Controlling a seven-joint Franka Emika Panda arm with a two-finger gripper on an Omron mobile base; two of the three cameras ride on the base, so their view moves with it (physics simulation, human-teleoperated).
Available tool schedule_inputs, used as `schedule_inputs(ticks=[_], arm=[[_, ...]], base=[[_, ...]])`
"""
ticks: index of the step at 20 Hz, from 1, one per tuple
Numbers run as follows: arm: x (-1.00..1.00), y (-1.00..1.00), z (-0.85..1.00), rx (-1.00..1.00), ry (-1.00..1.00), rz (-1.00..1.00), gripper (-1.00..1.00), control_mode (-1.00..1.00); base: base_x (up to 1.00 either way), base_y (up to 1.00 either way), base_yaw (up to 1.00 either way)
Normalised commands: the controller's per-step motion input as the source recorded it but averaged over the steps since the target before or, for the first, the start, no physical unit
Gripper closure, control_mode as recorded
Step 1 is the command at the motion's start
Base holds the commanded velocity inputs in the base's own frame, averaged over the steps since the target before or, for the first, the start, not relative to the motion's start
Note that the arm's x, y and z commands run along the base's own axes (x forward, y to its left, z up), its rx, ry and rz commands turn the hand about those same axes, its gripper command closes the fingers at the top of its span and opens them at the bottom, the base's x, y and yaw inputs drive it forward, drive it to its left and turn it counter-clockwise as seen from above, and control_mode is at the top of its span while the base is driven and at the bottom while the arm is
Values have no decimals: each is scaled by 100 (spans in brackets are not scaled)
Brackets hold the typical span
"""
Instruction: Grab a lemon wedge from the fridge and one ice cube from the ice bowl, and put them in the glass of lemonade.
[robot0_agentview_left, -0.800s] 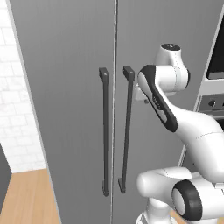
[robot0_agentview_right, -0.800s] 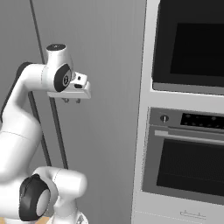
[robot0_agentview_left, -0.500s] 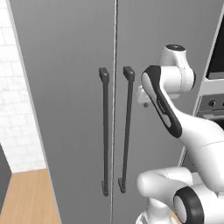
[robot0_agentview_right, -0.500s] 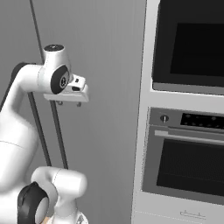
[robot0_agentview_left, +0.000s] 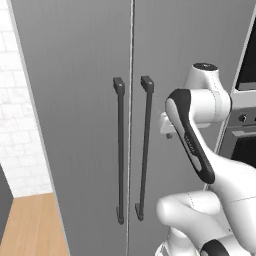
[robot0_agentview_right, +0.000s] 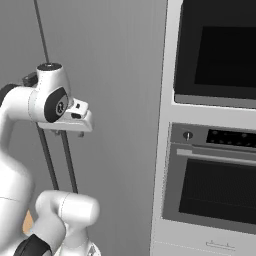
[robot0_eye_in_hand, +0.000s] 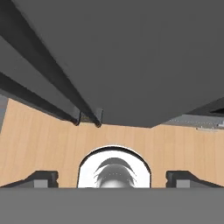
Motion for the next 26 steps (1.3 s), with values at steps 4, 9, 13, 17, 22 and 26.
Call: schedule_inputs(ticks=[4, 9, 13, 17, 22, 26], arm=[[-3, 3, -1, 0, 0, 0, -100, 100], [0, 0, 0, 0, 0, 0, -100, 100], [0, 0, 0, 0, 0, 0, -100, 100], [0, 0, 0, 0, 0, 0, -100, 100], [0, 0, 0, 0, 0, 0, -100, 100], [0, 0, 0, 0, 0, 0, -100, 100]], base=[[-15, 59, 0], [-9, 68, 0], [-66, -15, -3], [-91, -13, -1], [-67, 0, 0], [-10, -29, 1]])
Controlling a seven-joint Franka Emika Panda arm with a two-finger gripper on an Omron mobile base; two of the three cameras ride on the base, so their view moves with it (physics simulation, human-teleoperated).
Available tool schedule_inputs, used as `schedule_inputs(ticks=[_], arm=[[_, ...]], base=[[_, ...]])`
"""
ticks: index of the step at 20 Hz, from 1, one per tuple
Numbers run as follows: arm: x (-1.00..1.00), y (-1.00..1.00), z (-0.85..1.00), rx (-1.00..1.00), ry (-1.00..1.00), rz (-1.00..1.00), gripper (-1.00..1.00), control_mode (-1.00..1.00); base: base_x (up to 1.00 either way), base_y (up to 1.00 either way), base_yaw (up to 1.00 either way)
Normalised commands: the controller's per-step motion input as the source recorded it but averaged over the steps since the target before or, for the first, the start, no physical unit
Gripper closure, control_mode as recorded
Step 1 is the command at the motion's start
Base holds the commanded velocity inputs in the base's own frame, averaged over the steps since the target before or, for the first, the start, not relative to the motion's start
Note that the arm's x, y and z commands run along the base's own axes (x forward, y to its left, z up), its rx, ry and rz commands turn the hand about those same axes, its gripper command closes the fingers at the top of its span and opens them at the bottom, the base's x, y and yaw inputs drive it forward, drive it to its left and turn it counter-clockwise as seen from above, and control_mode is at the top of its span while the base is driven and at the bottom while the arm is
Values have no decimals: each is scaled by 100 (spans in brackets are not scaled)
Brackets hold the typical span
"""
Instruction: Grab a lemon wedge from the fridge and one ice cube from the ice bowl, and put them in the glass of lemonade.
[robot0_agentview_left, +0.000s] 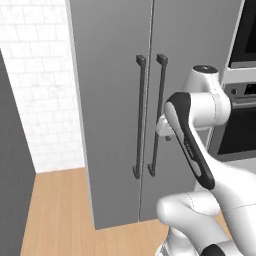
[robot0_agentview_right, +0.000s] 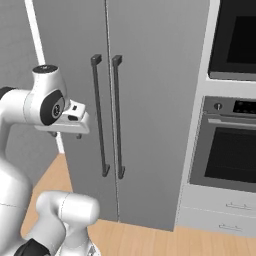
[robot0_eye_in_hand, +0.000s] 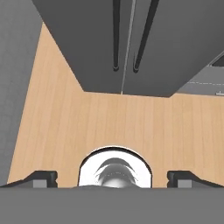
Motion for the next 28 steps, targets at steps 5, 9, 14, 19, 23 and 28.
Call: schedule_inputs(ticks=[5, 9, 14, 19, 23, 28], arm=[[0, 0, 0, 0, 0, 0, -100, 100], [0, 0, 0, 0, 0, 0, -100, 100], [0, 0, 0, 0, 0, 0, -100, 100], [0, 0, 0, 0, 0, 0, -100, 100], [0, 0, 0, 0, 0, 0, -100, 100], [0, 1, 0, 0, -1, 0, -100, -100]], base=[[-10, -25, 1], [-34, -7, 0], [-63, 0, 0], [-10, 0, 0], [0, 0, 0], [0, 0, 0]])
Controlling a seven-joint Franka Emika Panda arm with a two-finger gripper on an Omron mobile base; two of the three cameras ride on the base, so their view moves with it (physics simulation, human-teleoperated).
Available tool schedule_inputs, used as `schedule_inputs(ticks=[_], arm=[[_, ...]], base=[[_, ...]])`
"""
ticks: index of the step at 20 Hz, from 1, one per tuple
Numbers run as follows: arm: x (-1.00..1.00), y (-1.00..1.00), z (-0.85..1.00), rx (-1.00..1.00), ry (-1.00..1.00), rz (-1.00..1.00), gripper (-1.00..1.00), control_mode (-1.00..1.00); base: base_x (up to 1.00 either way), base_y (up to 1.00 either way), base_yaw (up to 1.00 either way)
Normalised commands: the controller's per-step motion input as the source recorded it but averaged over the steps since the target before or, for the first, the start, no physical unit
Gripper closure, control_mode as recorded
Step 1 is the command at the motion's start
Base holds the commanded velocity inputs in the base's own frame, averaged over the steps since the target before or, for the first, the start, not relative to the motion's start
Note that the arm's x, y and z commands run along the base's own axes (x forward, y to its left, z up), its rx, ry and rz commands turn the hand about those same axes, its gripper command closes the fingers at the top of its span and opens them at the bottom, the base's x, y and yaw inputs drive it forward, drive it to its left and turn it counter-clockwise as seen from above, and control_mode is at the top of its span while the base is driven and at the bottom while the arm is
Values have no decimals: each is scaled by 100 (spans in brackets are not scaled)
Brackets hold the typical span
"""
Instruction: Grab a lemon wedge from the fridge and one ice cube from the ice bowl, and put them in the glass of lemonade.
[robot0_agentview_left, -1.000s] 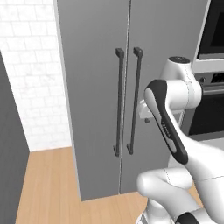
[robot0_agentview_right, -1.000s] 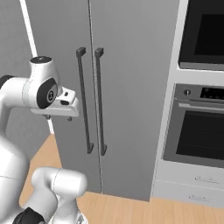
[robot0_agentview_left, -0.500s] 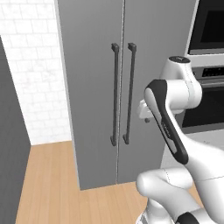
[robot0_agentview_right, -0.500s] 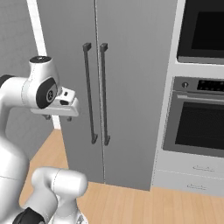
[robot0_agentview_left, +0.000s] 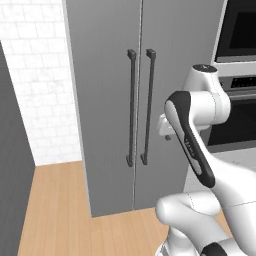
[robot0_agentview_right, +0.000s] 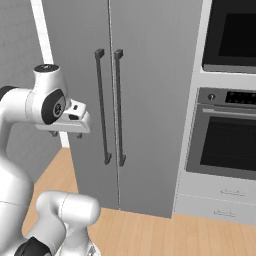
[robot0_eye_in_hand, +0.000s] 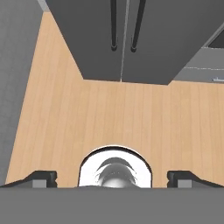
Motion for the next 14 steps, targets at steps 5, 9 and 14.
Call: schedule_inputs(ticks=[5, 9, 14], arm=[[-1, -1, 1, 0, -1, 1, -100, -100], [-9, 6, -5, 0, -8, 0, -100, -100], [-99, 22, 60, 0, -71, 0, -100, -100]], base=[[0, 0, 0], [0, 0, 0], [0, 0, 0]])
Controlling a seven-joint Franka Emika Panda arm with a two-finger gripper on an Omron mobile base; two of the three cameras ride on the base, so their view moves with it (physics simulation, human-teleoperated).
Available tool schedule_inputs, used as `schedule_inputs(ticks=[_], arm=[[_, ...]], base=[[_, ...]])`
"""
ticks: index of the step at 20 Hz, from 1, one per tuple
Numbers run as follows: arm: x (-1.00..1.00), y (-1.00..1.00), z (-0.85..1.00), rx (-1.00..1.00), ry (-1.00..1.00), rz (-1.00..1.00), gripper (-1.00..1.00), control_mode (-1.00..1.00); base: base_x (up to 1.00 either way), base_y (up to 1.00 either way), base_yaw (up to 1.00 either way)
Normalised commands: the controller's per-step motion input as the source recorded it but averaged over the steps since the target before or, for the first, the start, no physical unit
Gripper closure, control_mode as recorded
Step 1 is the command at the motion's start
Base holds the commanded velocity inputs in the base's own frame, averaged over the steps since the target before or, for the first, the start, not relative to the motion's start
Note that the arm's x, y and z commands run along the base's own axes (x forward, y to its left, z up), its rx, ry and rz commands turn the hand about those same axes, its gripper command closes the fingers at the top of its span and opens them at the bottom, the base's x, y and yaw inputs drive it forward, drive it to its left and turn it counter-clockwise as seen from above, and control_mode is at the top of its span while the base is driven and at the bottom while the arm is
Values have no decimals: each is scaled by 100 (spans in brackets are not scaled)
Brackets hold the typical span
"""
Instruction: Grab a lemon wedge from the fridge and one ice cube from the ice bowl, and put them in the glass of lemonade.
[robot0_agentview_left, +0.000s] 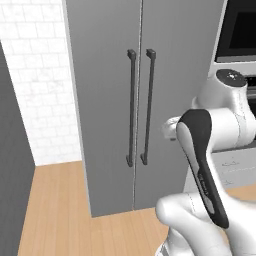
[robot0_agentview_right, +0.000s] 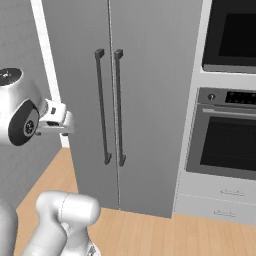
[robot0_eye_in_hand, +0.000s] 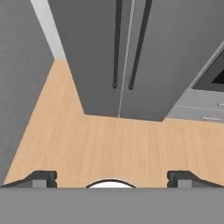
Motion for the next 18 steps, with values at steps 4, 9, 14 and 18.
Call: schedule_inputs(ticks=[4, 9, 14, 18], arm=[[-31, 4, 100, 0, -59, 0, -100, -100], [34, -3, 83, 0, -32, -3, -100, -100], [100, -19, 10, 0, 4, -13, -100, -100], [100, -13, -40, 0, 2, 0, -100, -100]], base=[[0, 0, 0], [0, 0, 0], [0, 0, 0], [0, 0, 0]])
